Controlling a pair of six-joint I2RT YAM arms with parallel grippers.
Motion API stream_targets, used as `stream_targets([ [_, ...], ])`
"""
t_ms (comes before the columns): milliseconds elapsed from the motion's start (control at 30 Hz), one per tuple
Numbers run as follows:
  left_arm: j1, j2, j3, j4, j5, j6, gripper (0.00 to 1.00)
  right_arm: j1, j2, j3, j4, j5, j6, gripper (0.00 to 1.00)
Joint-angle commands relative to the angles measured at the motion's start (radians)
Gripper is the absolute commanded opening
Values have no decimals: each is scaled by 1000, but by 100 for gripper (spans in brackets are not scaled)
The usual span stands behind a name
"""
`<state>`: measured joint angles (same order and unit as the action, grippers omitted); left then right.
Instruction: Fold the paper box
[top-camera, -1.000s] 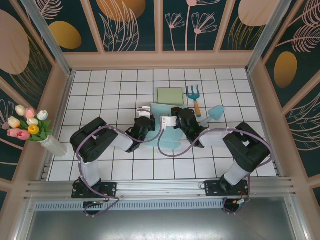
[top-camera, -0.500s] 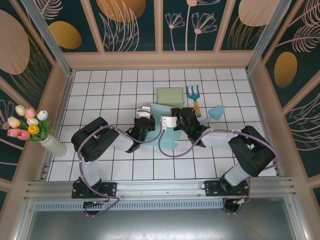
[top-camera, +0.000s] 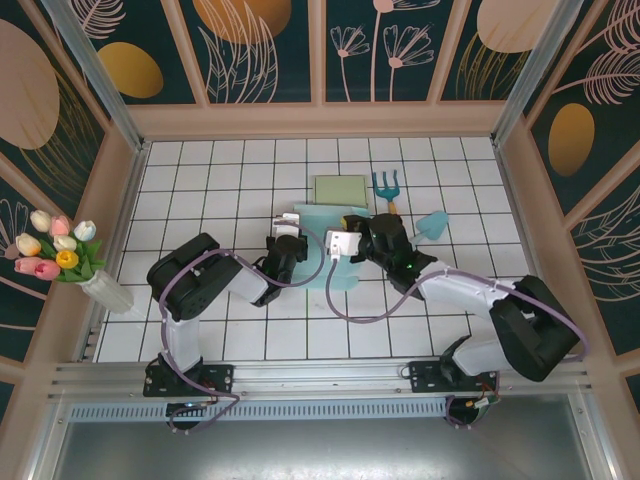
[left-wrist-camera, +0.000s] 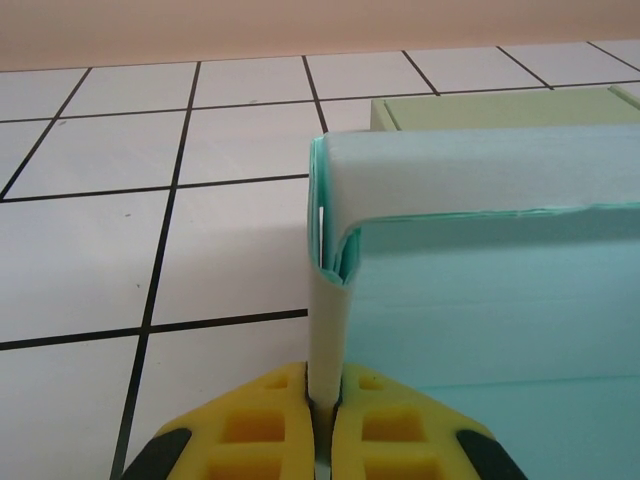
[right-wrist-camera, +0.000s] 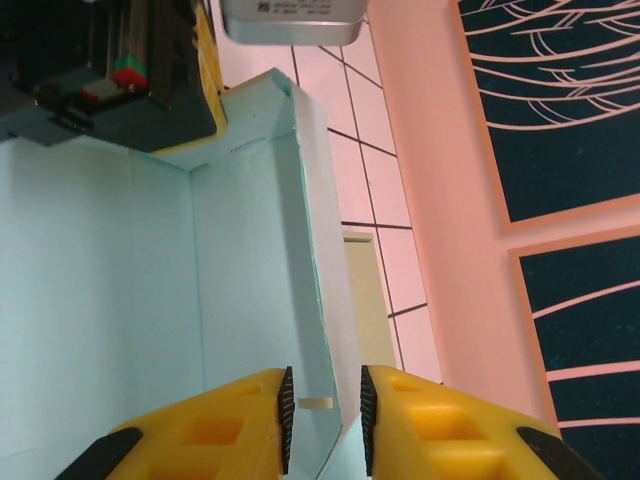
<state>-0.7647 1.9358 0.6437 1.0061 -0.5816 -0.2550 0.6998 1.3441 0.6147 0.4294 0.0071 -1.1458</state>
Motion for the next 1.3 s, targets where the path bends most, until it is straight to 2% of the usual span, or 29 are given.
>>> stream_targets([
  [0, 9, 32, -4, 16, 7, 22, 7, -11, -69, -32, 75, -3, 145, 28],
  [100, 10, 41, -2, 25, 31, 40, 7, -33, -129, -62, 149, 32, 339, 29],
  [167, 8, 43, -4, 34, 20, 50, 7, -35, -164, -71, 206, 102, 537, 30],
  [267, 8, 45, -4, 37, 17, 57, 7, -36, -192, -9, 109, 230, 912, 31],
  [367, 9, 56, 0, 37, 21, 59, 7, -36, -195, 47, -18, 257, 1134, 41],
  [400, 8, 55, -2, 36, 19, 59, 7, -36, -195, 55, -42, 267, 1173, 55],
  [433, 8, 51, -5, 36, 16, 62, 7, -36, -195, 65, -72, 288, 1213, 98],
  [567, 9, 50, -10, 44, -9, 59, 7, -41, -211, 70, -110, 372, 1342, 99],
  [667, 8, 55, -10, 46, -8, 53, 7, -72, -206, 111, -245, 380, 1619, 99],
  [767, 8, 55, -13, 51, -10, 52, 7, -88, -193, 120, -241, 282, 1633, 95],
  [900, 8, 60, -9, 48, -12, 51, 7, -76, -169, 83, -150, 244, 1663, 92],
  [1267, 9, 63, -17, 60, -26, 39, 8, -60, 73, 188, -118, 168, 1660, 92],
])
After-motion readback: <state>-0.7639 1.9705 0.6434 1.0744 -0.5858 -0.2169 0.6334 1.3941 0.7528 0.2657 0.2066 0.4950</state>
